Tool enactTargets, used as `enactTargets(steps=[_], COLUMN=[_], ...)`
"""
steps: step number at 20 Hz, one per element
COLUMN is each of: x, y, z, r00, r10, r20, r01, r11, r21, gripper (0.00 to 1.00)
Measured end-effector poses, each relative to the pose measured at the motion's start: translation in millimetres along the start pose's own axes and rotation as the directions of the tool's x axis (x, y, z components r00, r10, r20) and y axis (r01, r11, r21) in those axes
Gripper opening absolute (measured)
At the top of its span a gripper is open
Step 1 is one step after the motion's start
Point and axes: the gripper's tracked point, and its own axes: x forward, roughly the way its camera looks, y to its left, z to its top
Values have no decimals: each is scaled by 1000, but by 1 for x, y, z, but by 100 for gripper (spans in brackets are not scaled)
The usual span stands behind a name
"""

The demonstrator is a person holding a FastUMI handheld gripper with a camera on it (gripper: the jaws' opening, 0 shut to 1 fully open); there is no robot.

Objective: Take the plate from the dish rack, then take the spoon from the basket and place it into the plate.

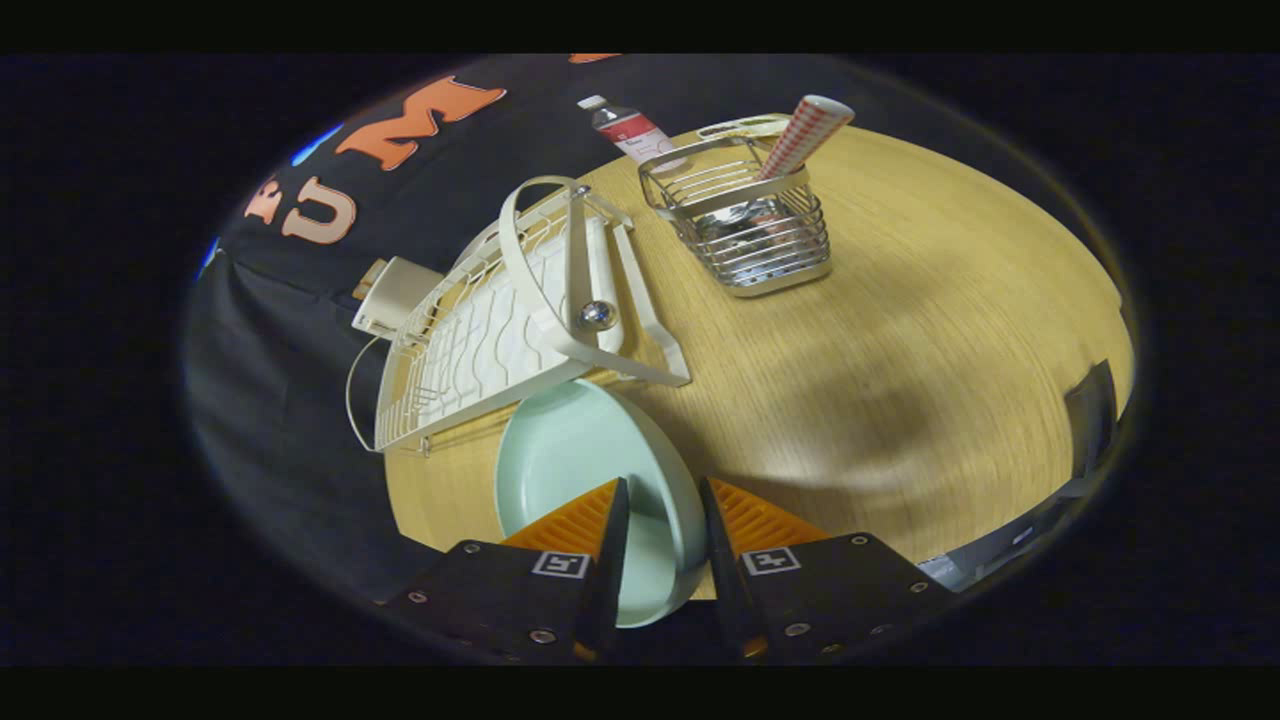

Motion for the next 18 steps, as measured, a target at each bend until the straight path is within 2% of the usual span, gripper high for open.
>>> enactTargets(steps=[3, 6, 10, 11, 13, 17, 18], x=[-10, -26, -48, -53, -60, -70, -67], y=[-8, -26, -49, -51, -52, -39, -38], z=[23, 55, 95, 105, 124, 162, 166], r00=[996, 969, 905, 886, 853, 783, 783], r10=[-22, -73, -148, -159, -165, -111, -103], r20=[92, 235, 400, 436, 495, 611, 614], r01=[22, 85, 209, 237, 274, 288, 287], r11=[1000, 996, 971, 963, 949, 937, 935], r21=[1, -38, -112, -131, -157, -198, -210], gripper=[48, 54, 66, 74, 79, 79, 79])
